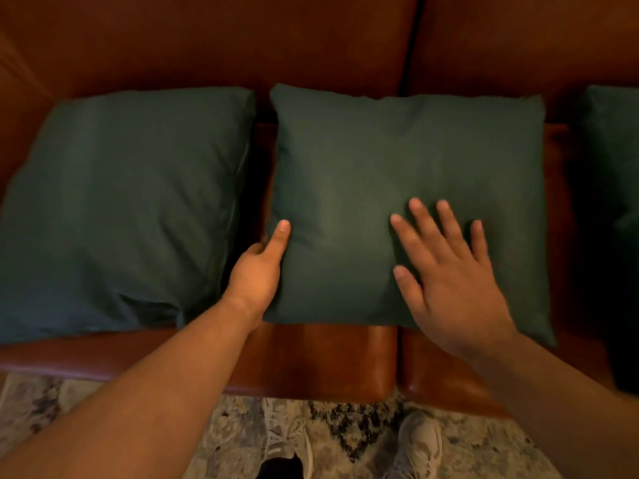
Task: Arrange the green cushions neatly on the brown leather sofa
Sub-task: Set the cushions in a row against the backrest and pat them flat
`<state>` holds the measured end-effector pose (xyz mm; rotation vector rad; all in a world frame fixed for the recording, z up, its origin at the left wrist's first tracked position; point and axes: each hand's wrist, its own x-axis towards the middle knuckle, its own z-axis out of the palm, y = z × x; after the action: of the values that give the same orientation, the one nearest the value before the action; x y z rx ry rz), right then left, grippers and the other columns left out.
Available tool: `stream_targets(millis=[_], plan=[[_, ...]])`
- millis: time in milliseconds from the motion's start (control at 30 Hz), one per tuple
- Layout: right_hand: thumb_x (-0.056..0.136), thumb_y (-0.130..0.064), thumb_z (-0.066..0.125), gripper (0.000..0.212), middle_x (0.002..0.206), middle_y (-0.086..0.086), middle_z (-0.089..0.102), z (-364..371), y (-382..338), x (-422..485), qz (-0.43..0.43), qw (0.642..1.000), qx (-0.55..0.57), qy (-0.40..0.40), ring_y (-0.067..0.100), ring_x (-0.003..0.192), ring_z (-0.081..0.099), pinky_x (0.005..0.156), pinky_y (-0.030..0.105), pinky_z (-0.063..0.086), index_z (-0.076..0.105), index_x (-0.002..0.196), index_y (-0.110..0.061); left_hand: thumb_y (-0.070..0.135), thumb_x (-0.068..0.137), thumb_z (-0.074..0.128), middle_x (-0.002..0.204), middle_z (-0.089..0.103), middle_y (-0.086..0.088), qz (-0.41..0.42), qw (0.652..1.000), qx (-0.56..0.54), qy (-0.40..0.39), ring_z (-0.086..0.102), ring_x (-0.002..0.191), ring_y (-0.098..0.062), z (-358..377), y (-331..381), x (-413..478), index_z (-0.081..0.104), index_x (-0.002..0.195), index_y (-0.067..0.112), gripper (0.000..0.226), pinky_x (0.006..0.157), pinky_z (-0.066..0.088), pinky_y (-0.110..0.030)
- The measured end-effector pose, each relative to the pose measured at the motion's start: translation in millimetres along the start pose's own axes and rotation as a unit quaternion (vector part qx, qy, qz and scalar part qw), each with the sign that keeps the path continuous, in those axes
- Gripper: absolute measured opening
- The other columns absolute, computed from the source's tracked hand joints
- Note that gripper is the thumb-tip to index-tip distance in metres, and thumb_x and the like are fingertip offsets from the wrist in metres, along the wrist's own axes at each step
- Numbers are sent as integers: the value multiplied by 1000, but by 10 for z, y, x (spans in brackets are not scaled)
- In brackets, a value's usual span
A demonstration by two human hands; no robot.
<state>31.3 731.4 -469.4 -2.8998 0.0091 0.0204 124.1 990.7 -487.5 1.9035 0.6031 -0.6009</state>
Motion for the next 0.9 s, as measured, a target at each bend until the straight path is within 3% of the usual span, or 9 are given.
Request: stream_targets(millis=[133,267,400,533,633,700,733,833,900], plan=[[99,-58,40,72,177,-1,17,16,-192,133,12,999,-17,43,28,164,8,127,68,7,34,162,-24,96,70,54,121,77,3,4,999,-42,-28,71,116,-18,-53,-177,-48,74,123,23,93,111,53,-46],[97,-66,47,79,175,3,22,108,-537,208,-121,989,-88,-5,28,163,14,126,66,12,30,165,-30,86,84,50,105,78,-7,76,996,15,35,73,105,-26,-77,-330,-1,73,103,13,79,98,57,-46],[97,-69,48,64,148,7,55,37,-667,667,-115,988,-57,90,33,137,50,124,62,22,60,141,-24,71,98,40,95,74,-17,114,985,90,88,69,98,-38,-74,-304,85,66,90,9,68,87,54,-46],[101,-72,27,80,176,6,17,40,-769,970,-56,989,-135,-36,31,163,12,128,64,8,24,167,-28,61,107,35,115,75,-17,80,988,115,67,68,111,-37,-57,-267,146,72,111,12,62,97,54,-44],[96,-72,33,78,163,11,44,16,-885,1187,-54,991,-115,-28,33,152,38,125,64,19,44,157,-25,59,107,42,120,77,-2,62,997,-7,41,69,117,-23,-94,-163,194,73,124,18,54,102,51,-34],[95,-70,39,72,152,10,55,-53,-858,1414,-54,993,-89,48,33,142,50,121,63,28,52,148,-23,74,96,46,112,79,12,77,995,-60,13,71,110,-5,-118,-7,242,75,122,27,62,103,52,-31],[97,-69,37,72,159,10,48,-69,-823,1479,-42,994,-90,55,33,148,43,123,64,25,46,154,-25,82,87,46,112,79,13,78,994,-75,-8,71,111,-4,-111,72,291,76,121,28,70,105,53,-33],[101,-70,21,78,178,5,11,89,-777,1417,10,991,-124,-53,31,163,8,128,64,8,12,169,-32,103,62,51,127,76,7,45,992,-98,-66,70,122,-16,-67,328,450,71,131,30,102,112,51,-45],[99,-72,19,80,178,1,6,165,-827,1451,14,991,-97,-90,28,164,4,129,61,4,7,169,-35,107,52,53,132,73,5,18,995,-71,-63,68,124,-18,-48,440,531,65,138,28,117,113,51,-46]])
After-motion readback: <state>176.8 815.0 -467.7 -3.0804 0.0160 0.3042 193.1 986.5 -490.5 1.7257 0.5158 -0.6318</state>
